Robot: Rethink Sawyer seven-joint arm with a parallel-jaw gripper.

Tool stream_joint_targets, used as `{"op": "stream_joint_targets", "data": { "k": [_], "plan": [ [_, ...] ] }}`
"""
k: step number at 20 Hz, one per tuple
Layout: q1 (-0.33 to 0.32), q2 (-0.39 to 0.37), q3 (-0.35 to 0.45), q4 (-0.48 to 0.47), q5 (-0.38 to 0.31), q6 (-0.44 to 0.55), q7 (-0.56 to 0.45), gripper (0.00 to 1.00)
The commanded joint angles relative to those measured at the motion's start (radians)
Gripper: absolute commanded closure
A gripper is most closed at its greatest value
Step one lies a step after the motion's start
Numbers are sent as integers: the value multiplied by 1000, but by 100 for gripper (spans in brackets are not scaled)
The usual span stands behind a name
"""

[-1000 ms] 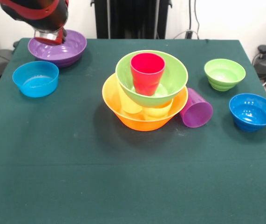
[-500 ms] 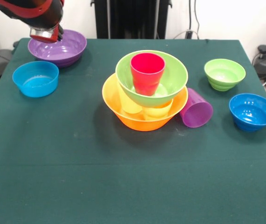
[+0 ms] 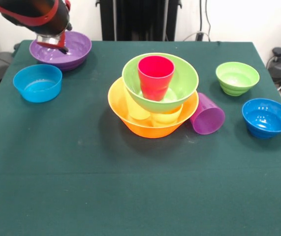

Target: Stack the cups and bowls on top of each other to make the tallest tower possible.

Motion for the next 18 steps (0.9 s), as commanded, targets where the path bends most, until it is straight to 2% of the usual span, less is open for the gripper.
{"op": "stream_joint_targets", "data": {
  "k": [1, 11, 14, 15, 18],
  "plan": [
    [8, 52, 6, 82, -47, -148, -80, 0],
    [59, 68, -43, 49, -161, -162, -90, 0],
    [78, 72, -54, 30, -201, -142, -112, 0],
    [93, 71, -59, 19, -234, -141, -126, 0],
    [110, 75, -56, 8, -254, -118, -148, 0]
  ]
}}
